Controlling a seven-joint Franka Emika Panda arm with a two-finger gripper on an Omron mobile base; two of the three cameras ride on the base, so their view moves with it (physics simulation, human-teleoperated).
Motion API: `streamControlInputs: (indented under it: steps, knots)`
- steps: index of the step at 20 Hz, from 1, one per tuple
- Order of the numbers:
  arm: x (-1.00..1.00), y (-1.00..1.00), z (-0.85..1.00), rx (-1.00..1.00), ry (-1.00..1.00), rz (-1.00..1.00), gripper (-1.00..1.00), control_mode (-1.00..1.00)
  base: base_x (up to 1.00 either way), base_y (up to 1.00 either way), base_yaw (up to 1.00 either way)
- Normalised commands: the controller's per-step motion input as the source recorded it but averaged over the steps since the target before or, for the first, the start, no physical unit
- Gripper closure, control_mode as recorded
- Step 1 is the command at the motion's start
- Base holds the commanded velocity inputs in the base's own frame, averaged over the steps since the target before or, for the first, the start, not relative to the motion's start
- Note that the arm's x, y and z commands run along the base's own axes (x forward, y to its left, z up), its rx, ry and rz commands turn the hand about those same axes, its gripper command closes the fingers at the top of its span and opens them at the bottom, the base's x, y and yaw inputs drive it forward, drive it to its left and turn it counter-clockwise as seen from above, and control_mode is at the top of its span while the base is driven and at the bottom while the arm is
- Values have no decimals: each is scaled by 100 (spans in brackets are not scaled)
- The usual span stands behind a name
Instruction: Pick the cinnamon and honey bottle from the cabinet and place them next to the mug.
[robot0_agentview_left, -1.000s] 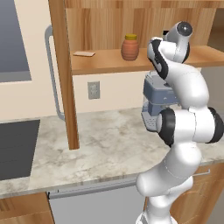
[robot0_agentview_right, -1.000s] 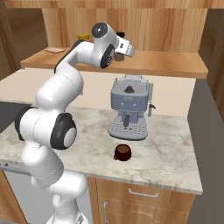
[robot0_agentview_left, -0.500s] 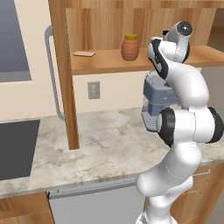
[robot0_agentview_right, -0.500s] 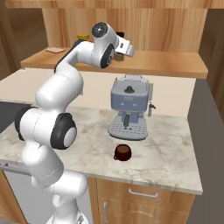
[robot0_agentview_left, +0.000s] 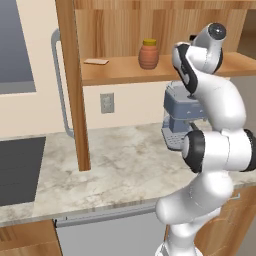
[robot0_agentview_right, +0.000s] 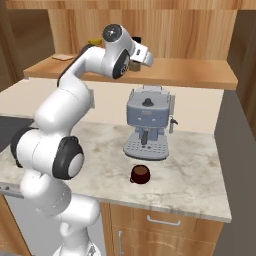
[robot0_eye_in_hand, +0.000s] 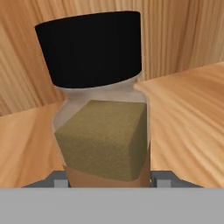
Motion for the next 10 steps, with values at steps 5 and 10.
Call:
streamControlInputs:
  steps: [5, 10]
  knots:
    - [-100, 0, -7, 0, -8, 0, 100, -100, 0, 0, 0]
    - [-100, -1, -22, 0, -14, 2, 100, -100, 0, 0, 0]
